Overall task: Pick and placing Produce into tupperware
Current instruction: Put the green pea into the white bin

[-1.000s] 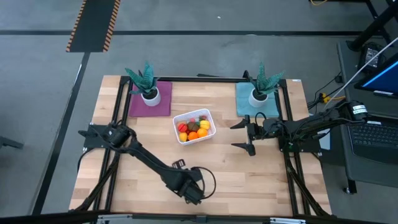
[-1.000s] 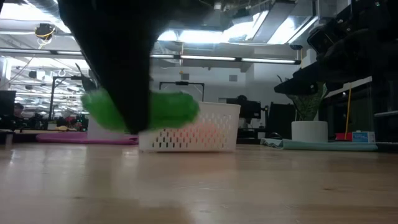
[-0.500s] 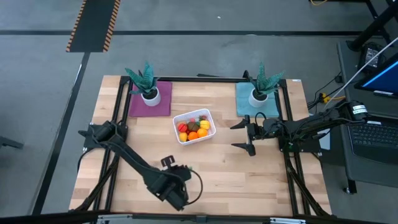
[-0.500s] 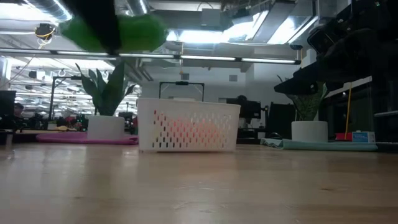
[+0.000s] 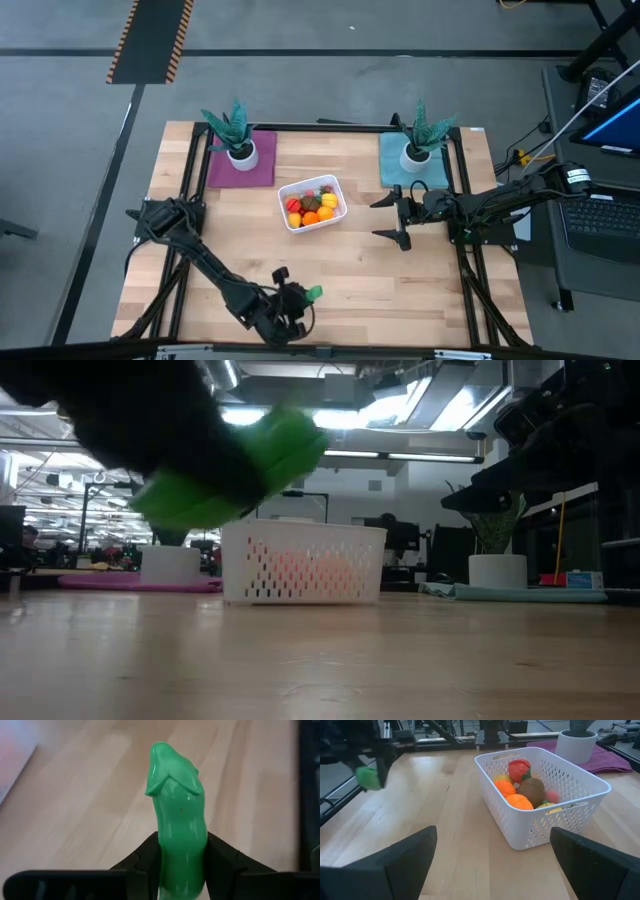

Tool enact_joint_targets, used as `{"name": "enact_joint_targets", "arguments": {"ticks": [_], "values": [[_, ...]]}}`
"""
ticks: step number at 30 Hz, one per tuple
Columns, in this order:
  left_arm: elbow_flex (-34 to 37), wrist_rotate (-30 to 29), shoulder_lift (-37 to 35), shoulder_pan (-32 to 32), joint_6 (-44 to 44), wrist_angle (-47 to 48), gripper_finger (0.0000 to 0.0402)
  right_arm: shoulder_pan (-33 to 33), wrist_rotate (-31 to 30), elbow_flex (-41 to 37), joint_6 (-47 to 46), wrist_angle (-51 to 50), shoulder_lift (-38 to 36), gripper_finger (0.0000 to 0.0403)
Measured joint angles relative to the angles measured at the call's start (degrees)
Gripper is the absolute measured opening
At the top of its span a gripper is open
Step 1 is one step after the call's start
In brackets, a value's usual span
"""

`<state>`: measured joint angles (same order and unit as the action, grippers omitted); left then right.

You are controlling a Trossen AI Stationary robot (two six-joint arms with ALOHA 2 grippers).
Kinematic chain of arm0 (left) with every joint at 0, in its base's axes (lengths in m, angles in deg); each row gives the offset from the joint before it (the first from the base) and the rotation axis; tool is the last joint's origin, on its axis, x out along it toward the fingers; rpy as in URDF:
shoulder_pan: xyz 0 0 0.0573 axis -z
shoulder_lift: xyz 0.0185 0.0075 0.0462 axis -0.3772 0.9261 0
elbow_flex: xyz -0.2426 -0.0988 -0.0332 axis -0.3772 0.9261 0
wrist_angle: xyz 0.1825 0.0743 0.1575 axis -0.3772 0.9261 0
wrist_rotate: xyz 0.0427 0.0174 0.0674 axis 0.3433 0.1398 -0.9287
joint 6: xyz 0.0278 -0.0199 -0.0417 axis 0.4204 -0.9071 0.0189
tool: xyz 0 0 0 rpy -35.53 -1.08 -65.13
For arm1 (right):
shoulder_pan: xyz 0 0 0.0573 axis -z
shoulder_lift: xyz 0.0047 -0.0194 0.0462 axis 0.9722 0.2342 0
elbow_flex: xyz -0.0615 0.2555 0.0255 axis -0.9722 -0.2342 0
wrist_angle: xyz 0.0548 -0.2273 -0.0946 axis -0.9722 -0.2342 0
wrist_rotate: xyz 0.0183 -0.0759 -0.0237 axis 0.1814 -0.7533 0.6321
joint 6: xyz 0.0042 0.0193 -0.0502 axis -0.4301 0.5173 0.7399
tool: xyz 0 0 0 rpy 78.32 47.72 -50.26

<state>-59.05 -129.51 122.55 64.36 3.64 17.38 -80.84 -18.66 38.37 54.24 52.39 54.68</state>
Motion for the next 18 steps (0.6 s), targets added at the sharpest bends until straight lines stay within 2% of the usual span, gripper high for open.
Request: {"name": "enact_joint_targets", "arguments": {"ticks": [3, 7, 18], "values": [[4.1, -4.3, 0.0, 0.3, 6.1, -12.9, 0.0104, 0.0, 0.0, 0.0, 0.0, 0.0, 0.0, 0.0388], [9.8, -5.1, 0.0, 0.1, 14.1, -29.0, 0.0104, 0.0, 0.0, 0.0, 0.1, 0.0, 0.0, 0.0388], [23.3, -8.6, 0.0, -1.7, 26.6, -58.6, 0.0104, 0.0, 0.0, 0.0, 0.3, 0.0, 0.0, 0.0388]]}}
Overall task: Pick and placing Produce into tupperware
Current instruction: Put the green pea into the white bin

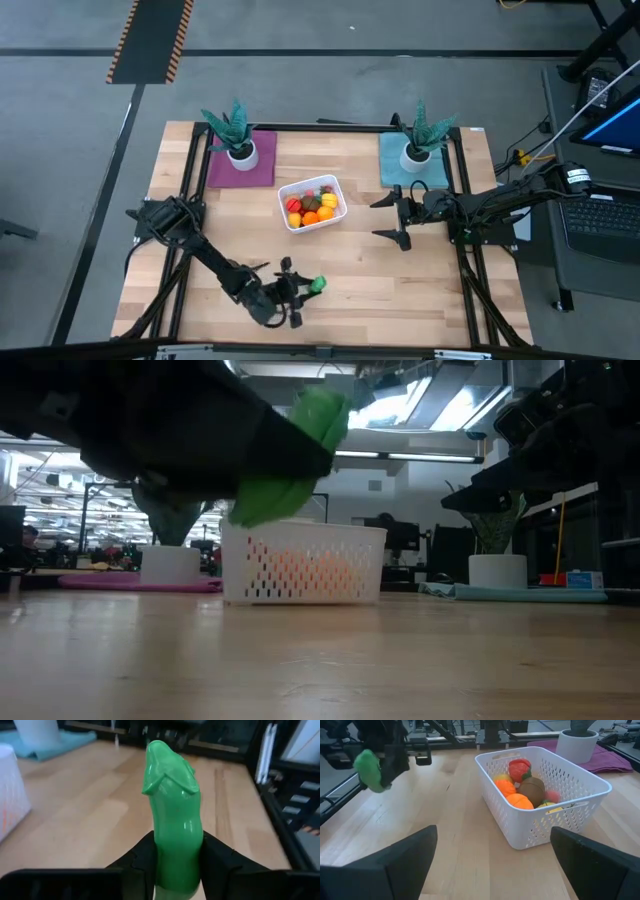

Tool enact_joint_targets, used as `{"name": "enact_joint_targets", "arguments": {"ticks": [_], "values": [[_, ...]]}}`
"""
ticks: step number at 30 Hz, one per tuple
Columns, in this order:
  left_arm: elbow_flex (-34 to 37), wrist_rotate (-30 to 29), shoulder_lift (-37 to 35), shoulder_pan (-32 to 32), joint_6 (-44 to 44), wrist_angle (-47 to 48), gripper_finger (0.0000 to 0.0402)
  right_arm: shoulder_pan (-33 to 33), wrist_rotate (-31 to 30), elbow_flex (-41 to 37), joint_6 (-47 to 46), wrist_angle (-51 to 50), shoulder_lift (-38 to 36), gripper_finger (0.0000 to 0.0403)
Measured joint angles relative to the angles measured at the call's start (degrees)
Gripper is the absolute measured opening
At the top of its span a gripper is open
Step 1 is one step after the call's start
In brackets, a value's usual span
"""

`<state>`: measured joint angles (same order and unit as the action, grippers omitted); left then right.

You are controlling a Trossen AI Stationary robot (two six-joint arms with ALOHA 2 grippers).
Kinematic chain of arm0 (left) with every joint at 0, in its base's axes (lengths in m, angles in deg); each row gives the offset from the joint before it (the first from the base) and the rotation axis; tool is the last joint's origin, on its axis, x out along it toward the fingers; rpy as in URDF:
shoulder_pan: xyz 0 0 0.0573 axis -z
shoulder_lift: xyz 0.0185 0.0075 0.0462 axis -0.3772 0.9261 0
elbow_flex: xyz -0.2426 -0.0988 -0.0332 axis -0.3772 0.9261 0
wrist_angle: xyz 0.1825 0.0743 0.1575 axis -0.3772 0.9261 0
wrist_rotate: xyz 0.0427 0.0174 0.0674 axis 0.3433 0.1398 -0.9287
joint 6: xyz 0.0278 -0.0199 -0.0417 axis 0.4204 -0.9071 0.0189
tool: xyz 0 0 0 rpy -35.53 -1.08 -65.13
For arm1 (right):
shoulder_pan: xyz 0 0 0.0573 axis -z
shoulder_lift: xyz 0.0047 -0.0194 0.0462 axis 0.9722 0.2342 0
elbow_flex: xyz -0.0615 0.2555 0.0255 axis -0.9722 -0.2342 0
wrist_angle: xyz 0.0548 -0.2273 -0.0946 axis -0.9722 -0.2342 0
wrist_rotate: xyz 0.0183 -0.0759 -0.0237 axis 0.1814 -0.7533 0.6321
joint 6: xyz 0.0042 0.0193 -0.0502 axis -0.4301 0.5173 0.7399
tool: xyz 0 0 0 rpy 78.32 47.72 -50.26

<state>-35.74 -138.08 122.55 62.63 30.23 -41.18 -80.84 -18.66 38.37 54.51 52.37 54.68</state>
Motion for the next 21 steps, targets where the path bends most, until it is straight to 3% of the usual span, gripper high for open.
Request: {"name": "enact_joint_targets", "arguments": {"ticks": [4, 10, 21], "values": [[3.4, -1.1, 0.0, 0.0, 7.4, -10.7, 0.0104, 0.0, 0.0, 0.0, 0.0, 0.0, 0.0, 0.0388], [6.4, -8.4, 0.0, 0.0, 16.6, -21.8, 0.0104, 0.0, 0.0, 0.0, -0.1, 0.0, 0.0, 0.0388], [6.5, -14.5, -5.5, -3.7, 27.4, -21.6, 0.0104, 0.0, 0.0, 0.0, -0.2, 0.0, 0.0, 0.0388]]}}
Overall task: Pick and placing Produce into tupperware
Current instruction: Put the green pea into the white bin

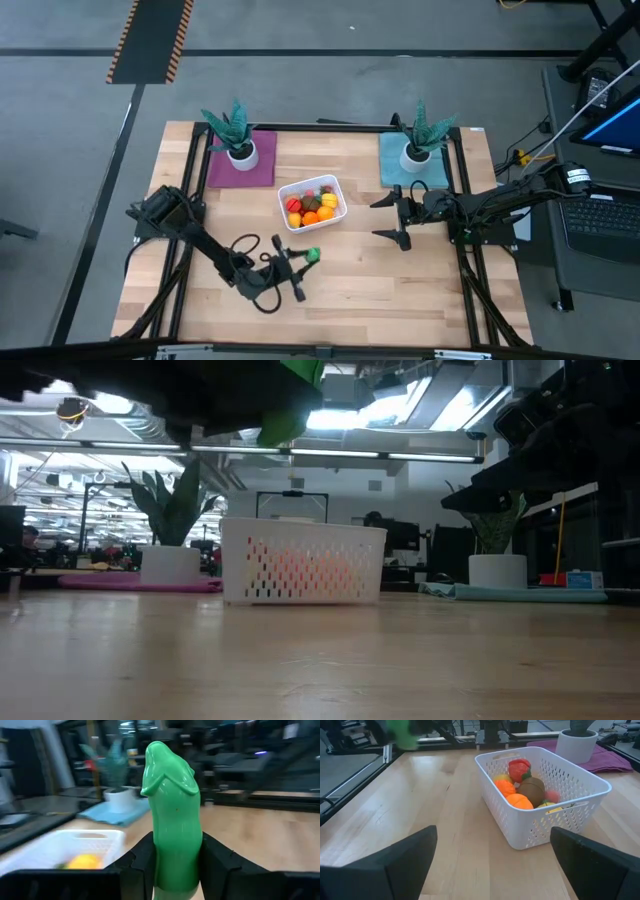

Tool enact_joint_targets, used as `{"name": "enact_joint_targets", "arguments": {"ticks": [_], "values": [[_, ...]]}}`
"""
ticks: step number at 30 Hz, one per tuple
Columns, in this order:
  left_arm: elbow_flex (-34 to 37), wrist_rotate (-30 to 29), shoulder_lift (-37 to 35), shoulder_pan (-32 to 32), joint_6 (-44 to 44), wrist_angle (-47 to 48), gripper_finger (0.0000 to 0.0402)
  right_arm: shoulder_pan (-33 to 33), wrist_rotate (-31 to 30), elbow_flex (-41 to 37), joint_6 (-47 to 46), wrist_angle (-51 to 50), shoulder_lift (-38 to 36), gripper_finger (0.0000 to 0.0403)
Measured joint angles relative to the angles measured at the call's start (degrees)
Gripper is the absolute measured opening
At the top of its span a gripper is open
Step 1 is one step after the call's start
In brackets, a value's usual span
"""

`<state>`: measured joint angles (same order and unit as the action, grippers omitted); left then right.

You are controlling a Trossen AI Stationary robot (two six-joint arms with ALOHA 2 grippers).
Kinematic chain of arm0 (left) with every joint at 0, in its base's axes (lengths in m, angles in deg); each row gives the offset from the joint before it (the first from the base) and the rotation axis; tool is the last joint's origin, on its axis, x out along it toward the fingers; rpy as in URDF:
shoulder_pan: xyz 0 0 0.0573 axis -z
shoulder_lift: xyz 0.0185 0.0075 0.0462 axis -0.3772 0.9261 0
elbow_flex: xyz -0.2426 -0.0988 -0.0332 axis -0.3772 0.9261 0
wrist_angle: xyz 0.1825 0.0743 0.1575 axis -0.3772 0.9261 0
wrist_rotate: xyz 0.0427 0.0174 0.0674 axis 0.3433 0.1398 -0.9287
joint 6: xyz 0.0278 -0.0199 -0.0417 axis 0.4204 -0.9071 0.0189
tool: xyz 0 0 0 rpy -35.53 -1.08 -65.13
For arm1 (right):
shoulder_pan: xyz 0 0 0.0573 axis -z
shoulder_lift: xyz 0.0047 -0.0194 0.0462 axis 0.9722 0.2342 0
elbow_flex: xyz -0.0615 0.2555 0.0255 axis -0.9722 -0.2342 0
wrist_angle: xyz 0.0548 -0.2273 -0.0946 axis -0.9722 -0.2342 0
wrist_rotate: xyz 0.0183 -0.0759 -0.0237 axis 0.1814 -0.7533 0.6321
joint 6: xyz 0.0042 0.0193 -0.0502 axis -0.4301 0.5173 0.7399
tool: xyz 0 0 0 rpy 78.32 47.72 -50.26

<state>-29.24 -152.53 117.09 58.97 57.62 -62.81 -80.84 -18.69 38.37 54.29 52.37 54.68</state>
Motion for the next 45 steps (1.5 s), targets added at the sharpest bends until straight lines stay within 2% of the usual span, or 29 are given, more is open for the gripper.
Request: {"name": "enact_joint_targets", "arguments": {"ticks": [4, 10, 14, 26, 34, 40, 42, 45], "values": [[0.0, -4.8, -1.8, -2.8, 0.3, 2.5, 0.0104, 0.0, -0.3, 0.0, 0.0, 0.0, 0.0, 0.0388], [0.0, -6.0, -2.9, -7.3, -0.6, 3.3, 0.0104, 0.0, -0.4, 0.0, 0.0, 0.0, 0.0, 0.0388], [0.0, -9.6, -2.9, -10.0, -2.7, 3.2, 0.0104, 0.0, -0.5, 0.0, 0.0, 0.0, 0.0, 0.0388], [0.0, -12.1, -2.9, -15.5, -3.2, 3.4, 0.0104, 0.0, -0.5, 0.0, 0.0, 0.0, 0.0, 0.0388], [0.0, -11.9, -3.6, -16.0, -1.2, 3.9, 0.0104, 0.0, -0.6, 0.0, 0.0, 0.0, 0.0, 0.0388], [-0.1, -5.7, -8.0, -16.7, -1.7, 9.9, 0.0104, 0.0, -0.6, 0.0, 0.0, 0.0, 0.0, 0.0388], [-0.1, -3.5, -10.3, -17.6, -4.2, 14.9, 0.0104, 0.0, -0.6, 0.0, 0.0, 0.0, 0.0, 0.0388], [-0.1, 4.3, -13.8, -19.7, -11.6, 25.8, 0.0104, 0.0, -0.6, 0.0, 0.0, 0.0, 0.0, 0.0388]]}}
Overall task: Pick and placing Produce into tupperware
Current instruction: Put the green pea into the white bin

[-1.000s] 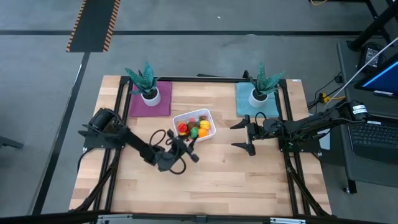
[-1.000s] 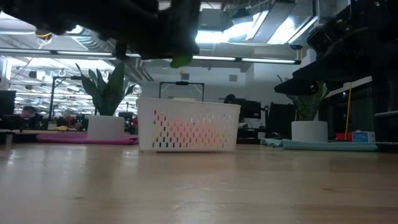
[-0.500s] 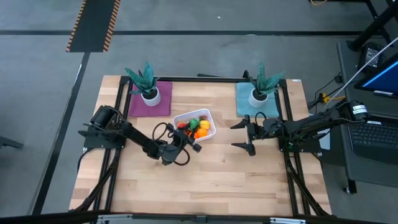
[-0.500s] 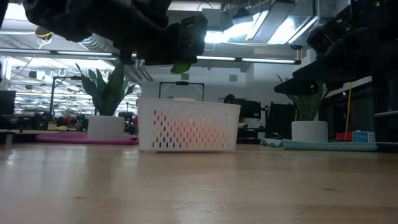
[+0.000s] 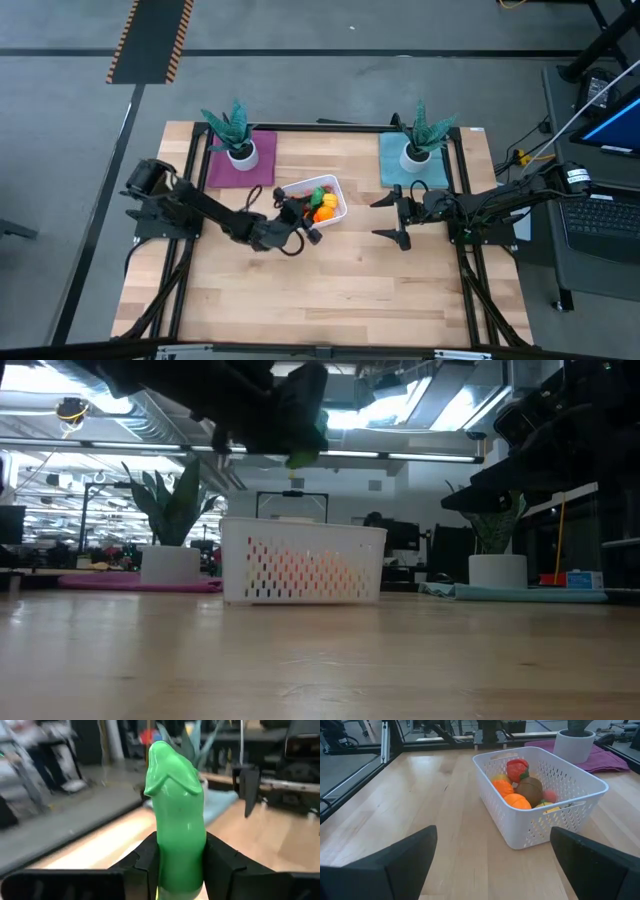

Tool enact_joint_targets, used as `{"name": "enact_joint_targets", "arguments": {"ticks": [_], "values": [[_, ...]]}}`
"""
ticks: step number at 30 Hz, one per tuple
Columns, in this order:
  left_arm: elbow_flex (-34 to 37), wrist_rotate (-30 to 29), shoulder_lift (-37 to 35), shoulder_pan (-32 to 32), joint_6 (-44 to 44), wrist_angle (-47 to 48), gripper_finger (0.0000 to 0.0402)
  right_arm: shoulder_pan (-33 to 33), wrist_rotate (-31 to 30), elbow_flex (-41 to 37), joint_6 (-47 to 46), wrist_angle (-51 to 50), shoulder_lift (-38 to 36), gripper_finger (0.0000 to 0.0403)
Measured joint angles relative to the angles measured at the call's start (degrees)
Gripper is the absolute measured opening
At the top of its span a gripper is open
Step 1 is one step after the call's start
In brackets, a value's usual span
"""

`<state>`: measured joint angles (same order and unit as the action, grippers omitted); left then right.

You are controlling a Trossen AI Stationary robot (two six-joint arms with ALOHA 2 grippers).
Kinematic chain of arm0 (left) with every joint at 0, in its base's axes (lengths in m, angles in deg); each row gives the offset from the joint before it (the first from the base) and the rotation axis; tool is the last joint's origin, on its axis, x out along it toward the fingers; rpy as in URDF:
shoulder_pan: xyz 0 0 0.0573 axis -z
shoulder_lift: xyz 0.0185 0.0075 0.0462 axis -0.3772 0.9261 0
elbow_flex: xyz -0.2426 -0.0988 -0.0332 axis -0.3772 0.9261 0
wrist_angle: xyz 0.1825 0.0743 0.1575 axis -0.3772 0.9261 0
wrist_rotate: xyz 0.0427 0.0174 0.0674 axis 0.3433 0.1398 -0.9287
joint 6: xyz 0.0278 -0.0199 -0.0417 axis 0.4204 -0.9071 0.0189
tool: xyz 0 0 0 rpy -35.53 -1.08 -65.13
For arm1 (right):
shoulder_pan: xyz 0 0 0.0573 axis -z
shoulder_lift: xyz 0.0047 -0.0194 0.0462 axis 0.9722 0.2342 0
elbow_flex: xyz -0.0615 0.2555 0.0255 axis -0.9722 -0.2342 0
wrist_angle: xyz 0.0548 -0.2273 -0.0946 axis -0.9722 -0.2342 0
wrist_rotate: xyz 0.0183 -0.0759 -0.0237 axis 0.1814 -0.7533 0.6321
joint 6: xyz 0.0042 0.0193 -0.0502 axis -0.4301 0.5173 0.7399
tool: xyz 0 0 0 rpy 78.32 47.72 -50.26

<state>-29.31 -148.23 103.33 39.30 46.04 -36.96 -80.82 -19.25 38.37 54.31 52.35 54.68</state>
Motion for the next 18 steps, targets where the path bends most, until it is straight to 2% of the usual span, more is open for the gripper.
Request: {"name": "enact_joint_targets", "arguments": {"ticks": [6, 10, 18], "values": [[0.0, 10.1, -4.5, -4.5, -12.0, 17.1, 0.0104, 0.0, 0.0, 0.0, 0.0, -0.1, 0.0, 0.0388], [-1.7, 18.1, -5.3, -6.7, -12.2, 24.2, 0.0104, 0.0, 0.0, 0.0, 0.1, -0.2, 0.0, 0.0388], [-11.4, 28.6, -5.3, -12.0, -12.5, 50.0, 0.0104, 0.0, 0.0, 0.0, 0.1, -0.6, 0.0, 0.0388]]}}
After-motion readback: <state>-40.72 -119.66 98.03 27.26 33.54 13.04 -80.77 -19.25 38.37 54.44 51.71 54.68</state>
